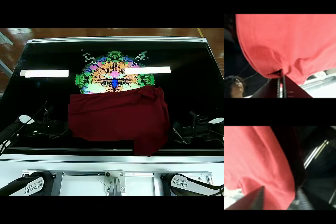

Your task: Fold the shirts.

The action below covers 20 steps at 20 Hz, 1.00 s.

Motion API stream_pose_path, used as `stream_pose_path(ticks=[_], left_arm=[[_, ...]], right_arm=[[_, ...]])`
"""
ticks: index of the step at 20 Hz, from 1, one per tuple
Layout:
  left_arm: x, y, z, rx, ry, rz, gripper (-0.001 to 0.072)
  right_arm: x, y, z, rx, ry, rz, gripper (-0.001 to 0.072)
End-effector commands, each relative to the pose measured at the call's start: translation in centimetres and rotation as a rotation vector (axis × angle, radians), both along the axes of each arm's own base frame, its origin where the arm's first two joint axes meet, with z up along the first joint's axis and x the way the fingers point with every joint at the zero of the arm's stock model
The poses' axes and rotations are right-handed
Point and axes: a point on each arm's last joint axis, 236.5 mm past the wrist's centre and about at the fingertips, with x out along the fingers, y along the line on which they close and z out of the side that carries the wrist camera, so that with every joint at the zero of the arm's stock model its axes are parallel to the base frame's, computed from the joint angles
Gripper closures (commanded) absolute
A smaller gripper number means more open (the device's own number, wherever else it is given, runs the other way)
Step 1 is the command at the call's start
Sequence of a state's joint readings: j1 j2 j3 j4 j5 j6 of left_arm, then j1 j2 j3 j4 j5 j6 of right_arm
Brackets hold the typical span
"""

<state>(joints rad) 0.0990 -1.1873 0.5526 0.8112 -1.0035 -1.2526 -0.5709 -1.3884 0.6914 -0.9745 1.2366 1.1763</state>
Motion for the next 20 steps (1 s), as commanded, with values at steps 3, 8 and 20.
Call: stream_pose_path(ticks=[3,8,20], left_arm=[[2.1,0.1,2.7,0.005,-0.101,0.003,0.0666],[8.2,0.8,15.0,0.043,-0.475,0.003,0.0667],[-12.6,4.8,64.3,0.495,-1.753,0.18,0.0667]], right_arm=[[2.0,2.1,0.0,-0.03,-0.071,0.077,0.065],[8.5,3.4,11.1,-0.115,-0.407,0.319,0.0651],[-9.3,6.3,67.3,-0.96,-1.897,-0.038,0.0651]])
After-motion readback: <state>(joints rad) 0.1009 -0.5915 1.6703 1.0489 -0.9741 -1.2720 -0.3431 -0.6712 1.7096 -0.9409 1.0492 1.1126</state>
